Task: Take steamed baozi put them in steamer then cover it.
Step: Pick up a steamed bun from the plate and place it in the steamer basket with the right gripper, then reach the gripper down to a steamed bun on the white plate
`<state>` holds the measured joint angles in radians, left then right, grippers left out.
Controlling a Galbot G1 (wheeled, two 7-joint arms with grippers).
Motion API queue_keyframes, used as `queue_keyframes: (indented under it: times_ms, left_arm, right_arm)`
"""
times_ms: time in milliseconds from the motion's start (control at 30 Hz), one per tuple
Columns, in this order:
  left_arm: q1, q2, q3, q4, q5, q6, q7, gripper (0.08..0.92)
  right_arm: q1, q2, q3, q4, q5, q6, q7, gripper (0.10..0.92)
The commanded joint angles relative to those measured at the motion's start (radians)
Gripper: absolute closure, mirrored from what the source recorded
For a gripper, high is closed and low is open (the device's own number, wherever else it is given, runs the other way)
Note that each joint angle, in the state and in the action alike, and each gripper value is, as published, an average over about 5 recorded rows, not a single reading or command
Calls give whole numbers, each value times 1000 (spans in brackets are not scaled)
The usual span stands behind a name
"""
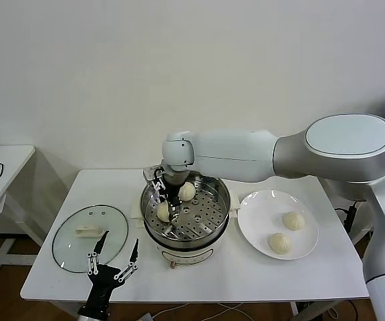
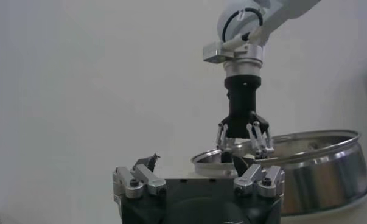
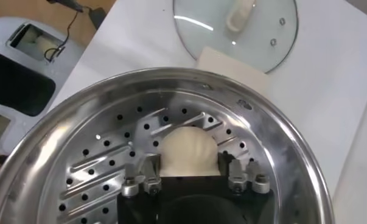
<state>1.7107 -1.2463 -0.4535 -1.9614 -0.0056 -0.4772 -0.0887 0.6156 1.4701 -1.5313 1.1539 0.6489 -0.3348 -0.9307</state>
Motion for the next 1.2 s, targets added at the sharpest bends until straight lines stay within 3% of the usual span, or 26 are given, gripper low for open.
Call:
queue_keyframes:
  times_ms: [33,367,700,900,1200]
  left_arm:
    - [3,-1,-2,-2,-2,0,0,177]
    - [11,-3,-5,-7,5,2,0,177]
    - [15,-8,-1,-17,19,7,2,177]
    - [14,-10,2,-19,21,9,2,177]
    - [18,-11,-6,-10,22,8,1,177]
  right_arm:
    - [16,-32,15,33,-20,-1,-3,214]
    - [188,-386,97,247,-187,82,-186,203]
    - [114,-730,101,139,-385,283,-394,203]
    - [-118,-793,156,27,-438,360,-378,203]
    - [-315,-761,267,-19,-478,380,-351,203]
